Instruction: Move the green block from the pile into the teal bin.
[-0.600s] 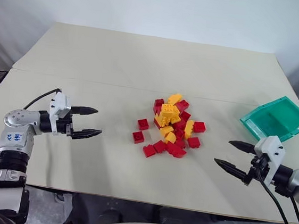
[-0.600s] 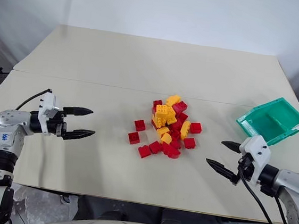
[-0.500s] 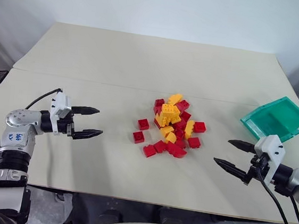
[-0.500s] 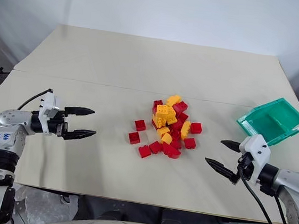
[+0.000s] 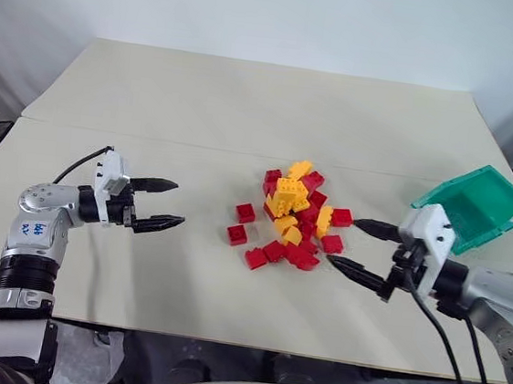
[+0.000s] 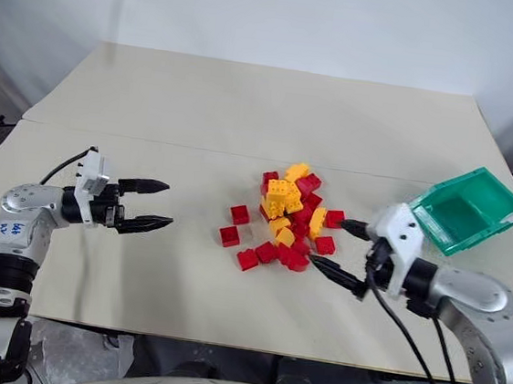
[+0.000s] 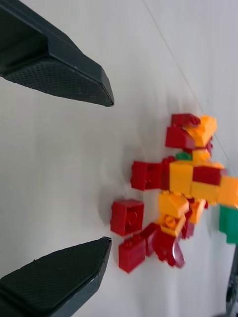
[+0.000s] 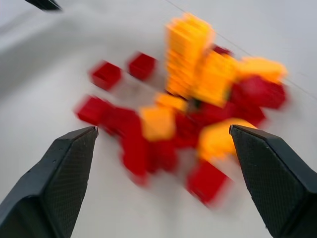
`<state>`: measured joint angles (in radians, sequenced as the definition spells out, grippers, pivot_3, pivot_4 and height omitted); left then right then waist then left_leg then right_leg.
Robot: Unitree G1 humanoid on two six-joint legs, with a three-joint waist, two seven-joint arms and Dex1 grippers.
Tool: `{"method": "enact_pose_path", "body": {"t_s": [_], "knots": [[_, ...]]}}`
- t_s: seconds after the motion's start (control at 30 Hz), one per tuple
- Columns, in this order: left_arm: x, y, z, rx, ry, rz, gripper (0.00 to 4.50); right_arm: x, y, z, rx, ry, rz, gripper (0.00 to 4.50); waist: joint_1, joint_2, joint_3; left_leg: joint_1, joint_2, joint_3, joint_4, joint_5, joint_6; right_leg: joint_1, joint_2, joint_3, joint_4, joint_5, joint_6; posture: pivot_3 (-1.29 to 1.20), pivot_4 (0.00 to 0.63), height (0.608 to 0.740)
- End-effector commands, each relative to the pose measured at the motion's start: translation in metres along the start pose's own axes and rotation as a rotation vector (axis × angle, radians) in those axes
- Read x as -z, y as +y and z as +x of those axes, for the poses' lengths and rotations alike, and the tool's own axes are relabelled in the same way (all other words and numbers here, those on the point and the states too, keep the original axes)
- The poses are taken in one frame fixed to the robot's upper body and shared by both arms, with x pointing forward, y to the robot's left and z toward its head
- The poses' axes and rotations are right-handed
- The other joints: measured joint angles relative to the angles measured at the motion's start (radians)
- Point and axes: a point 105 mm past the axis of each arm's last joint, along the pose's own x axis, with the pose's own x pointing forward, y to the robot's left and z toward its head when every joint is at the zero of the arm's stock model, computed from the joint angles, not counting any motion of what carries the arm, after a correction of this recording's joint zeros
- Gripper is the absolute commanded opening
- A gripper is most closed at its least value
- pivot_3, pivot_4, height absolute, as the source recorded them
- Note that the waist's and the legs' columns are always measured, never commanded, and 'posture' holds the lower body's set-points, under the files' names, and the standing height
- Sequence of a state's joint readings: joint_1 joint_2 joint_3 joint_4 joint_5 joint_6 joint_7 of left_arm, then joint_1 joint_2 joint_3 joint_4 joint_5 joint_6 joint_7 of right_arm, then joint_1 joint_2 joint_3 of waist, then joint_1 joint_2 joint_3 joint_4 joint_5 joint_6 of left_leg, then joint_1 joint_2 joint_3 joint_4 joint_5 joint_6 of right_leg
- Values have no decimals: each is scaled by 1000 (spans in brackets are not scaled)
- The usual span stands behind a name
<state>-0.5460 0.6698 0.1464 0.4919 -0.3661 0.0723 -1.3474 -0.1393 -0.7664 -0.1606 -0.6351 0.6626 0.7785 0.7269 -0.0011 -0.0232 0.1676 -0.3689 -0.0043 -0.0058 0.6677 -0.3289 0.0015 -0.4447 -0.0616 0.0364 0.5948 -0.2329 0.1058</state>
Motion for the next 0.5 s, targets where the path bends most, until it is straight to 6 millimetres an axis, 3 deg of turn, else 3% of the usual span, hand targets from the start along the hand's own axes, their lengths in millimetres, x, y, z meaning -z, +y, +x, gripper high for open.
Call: {"method": "enact_pose_path", "body": {"t_s": [0.03, 0.33, 0.4, 0.5], "knots": [[-14, -4, 1, 52, -57, 65, 4500, -10, 17, 23, -66, -27, 20, 3198, -1, 0, 0, 0, 0, 0, 0, 0, 0, 0, 0, 0, 0, 0, 0, 0, 150, 740], [-21, -10, 7, 153, -148, 77, 4500, -8, 37, 106, -172, -51, 166, 64, -3, 0, 0, -1, 0, 0, 1, 0, 0, -2, 1, -1, 1, -1, -1, 0, 150, 740], [-22, -11, 9, 162, -156, 89, 4500, -11, 37, 126, -168, -74, 177, 20, -5, 0, 0, -1, -1, 0, 1, 0, 0, -1, 1, -1, 1, 0, -1, 0, 150, 740], [-24, -11, 9, 169, -171, 98, 4500, -12, 20, 149, -87, -98, 187, 20, -7, 0, 0, -1, -1, 1, 2, 0, 0, -2, 1, -1, 2, 0, 0, 0, 150, 740]]}}
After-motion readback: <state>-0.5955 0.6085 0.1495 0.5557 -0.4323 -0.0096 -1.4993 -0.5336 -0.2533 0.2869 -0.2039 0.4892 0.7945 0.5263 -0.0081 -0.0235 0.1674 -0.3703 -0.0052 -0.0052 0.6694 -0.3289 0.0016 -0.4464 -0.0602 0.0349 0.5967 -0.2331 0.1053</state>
